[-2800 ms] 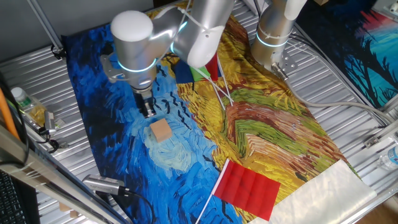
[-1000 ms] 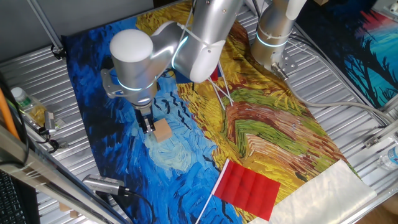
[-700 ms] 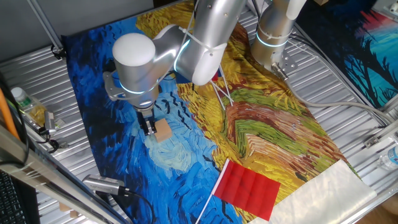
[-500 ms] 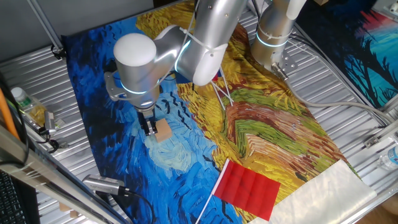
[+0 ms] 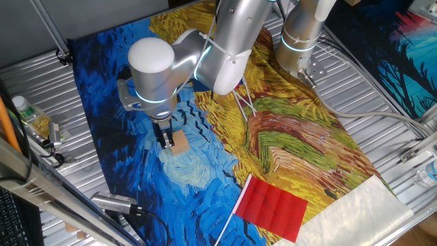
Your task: Approach and touch the side of the small block
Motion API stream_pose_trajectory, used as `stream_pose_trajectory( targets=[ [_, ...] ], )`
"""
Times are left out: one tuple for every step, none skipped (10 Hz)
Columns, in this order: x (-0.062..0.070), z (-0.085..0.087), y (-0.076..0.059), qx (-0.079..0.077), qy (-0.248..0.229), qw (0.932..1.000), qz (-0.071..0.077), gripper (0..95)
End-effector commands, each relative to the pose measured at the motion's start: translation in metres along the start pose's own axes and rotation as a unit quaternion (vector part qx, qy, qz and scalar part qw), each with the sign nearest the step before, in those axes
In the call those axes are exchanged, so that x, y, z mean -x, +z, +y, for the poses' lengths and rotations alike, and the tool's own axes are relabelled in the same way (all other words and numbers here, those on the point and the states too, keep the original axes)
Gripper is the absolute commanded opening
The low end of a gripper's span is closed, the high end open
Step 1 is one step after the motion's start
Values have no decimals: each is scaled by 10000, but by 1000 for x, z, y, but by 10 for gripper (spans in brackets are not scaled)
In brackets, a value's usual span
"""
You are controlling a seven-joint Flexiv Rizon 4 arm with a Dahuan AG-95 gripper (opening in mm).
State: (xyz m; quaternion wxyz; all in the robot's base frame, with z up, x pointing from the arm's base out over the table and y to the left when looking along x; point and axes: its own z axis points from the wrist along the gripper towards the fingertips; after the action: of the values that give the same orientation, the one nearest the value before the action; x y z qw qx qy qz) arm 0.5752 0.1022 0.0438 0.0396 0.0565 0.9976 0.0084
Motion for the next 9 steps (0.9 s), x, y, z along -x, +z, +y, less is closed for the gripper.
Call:
stream_pose_trajectory(
  targets=[
    [1, 0, 0, -4, -13, 10000, -37, 0],
    [3, 0, -2, -4, -22, 10000, -40, 0],
    [5, 1, -4, -14, -37, 10000, -41, 0],
    [10, 2, -6, -32, -29, 10000, -44, 0],
    [12, 3, -6, -33, -24, 10000, -42, 0],
    [16, 5, -8, -50, -21, 10000, -36, 0],
    [20, 4, -11, -50, -54, 10000, -21, 0],
    [23, 3, -14, -51, -72, 10000, -10, 0],
    [25, 1, -17, -51, -97, 9999, 4, 0]
  ],
)
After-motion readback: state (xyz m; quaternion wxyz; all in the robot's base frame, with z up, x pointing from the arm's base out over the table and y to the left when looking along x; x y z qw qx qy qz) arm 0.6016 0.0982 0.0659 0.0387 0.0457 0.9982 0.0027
